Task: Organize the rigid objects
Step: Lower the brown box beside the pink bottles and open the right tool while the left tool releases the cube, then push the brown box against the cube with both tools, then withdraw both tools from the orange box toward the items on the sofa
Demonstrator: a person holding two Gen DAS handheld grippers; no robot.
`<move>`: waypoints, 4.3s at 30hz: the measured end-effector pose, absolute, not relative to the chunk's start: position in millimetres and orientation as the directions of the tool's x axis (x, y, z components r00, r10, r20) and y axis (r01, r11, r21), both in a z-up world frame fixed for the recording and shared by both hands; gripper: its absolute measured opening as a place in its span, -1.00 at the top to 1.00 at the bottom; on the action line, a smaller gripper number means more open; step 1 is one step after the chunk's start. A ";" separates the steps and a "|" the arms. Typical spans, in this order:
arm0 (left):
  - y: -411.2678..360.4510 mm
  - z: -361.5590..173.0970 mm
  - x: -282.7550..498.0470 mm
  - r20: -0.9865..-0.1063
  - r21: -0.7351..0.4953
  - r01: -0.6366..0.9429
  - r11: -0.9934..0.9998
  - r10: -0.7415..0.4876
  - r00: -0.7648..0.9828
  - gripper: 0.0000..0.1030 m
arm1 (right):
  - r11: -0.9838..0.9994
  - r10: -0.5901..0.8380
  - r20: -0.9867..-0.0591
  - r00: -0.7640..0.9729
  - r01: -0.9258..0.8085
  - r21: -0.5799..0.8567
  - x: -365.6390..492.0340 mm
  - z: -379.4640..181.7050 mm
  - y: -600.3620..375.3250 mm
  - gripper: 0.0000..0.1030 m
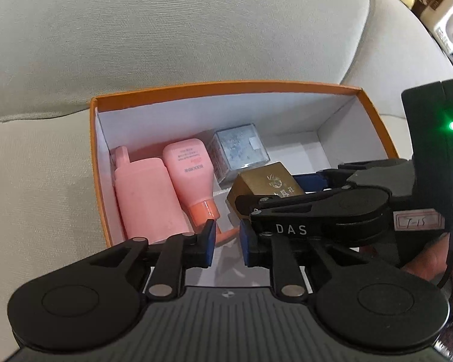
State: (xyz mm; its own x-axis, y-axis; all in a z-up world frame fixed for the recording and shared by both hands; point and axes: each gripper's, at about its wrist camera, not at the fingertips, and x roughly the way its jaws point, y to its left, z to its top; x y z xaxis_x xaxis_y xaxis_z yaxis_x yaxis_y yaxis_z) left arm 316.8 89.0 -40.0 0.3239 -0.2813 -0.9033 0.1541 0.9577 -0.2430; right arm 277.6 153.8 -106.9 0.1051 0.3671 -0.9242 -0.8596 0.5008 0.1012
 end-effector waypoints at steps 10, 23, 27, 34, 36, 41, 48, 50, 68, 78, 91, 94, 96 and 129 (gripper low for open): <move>86.1 -41.3 314.1 -0.903 -0.240 0.199 0.950 -0.293 0.313 0.43 | 0.458 0.366 -0.930 0.042 -0.878 0.141 285.1 -97.3 123.2 -0.35; 73.5 -51.9 314.4 -0.924 -0.168 0.254 0.952 -0.242 0.296 0.43 | 0.298 0.330 -0.944 -0.023 -0.946 0.127 274.7 -86.6 100.6 0.00; 72.1 -54.4 315.8 -0.925 -0.166 0.256 0.952 -0.240 0.294 0.43 | 0.238 0.337 -0.941 -0.014 -0.966 0.099 272.9 -86.0 106.3 0.14; 72.9 -56.1 318.2 -0.923 -0.175 0.246 0.953 -0.246 0.297 0.48 | 0.153 0.360 -0.932 -0.046 -0.982 0.107 271.4 -83.2 111.6 0.23; 71.8 -56.6 319.1 -0.922 -0.178 0.243 0.953 -0.248 0.298 0.48 | 0.148 0.348 -0.937 -0.038 -0.985 0.094 270.5 -83.3 112.6 0.22; 77.8 -54.9 319.8 -0.908 -0.215 0.218 0.952 -0.277 0.316 0.48 | 0.146 0.352 -0.936 -0.016 -0.987 0.072 273.0 -68.8 107.7 0.11; 77.2 -61.0 328.0 -0.897 -0.250 0.135 0.959 -0.282 0.340 0.48 | 0.264 0.435 -0.900 0.010 -0.958 0.116 300.4 -45.2 118.4 0.13; 77.8 -64.1 329.9 -0.891 -0.272 0.114 0.955 -0.295 0.344 0.48 | 0.301 0.449 -0.893 -0.005 -0.941 0.156 308.7 -46.0 125.9 0.13; 75.3 -74.3 341.3 -0.861 -0.335 0.046 0.941 -0.326 0.391 0.48 | 0.343 0.450 -0.891 -0.049 -0.912 0.224 307.0 -75.9 160.5 0.23; 76.4 -54.1 320.9 -0.853 -0.294 0.049 0.954 -0.286 0.438 0.47 | 0.330 0.453 -0.891 -0.006 -0.928 0.174 300.0 -71.3 158.1 0.20; 72.3 2.6 256.1 -0.785 -0.263 0.080 0.962 -0.261 0.562 0.44 | 0.408 0.540 -0.827 0.157 -0.908 0.095 247.7 -26.7 79.1 0.15; 70.3 13.1 233.8 -0.773 -0.257 0.082 0.963 -0.256 0.580 0.38 | 0.426 0.568 -0.803 0.181 -0.899 0.099 228.6 -19.0 60.7 0.11; 68.4 16.9 221.7 -0.769 -0.252 0.076 0.965 -0.248 0.589 0.38 | 0.432 0.583 -0.790 0.188 -0.896 0.105 216.7 -14.5 47.5 0.05; 106.1 -42.1 88.9 -0.895 -0.233 -0.046 0.971 -0.195 0.402 0.35 | 0.449 0.531 -0.819 0.217 -0.892 0.055 105.6 -80.2 -90.0 -0.14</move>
State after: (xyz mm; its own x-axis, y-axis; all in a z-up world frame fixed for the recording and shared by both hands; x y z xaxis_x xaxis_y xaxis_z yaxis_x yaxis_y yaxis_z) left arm 88.9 106.1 -42.1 0.4015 -0.1954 -0.8948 -0.0462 0.9714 -0.2329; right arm 105.6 -90.0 -80.2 0.2166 0.5308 -0.8193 -0.8916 0.4494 0.0555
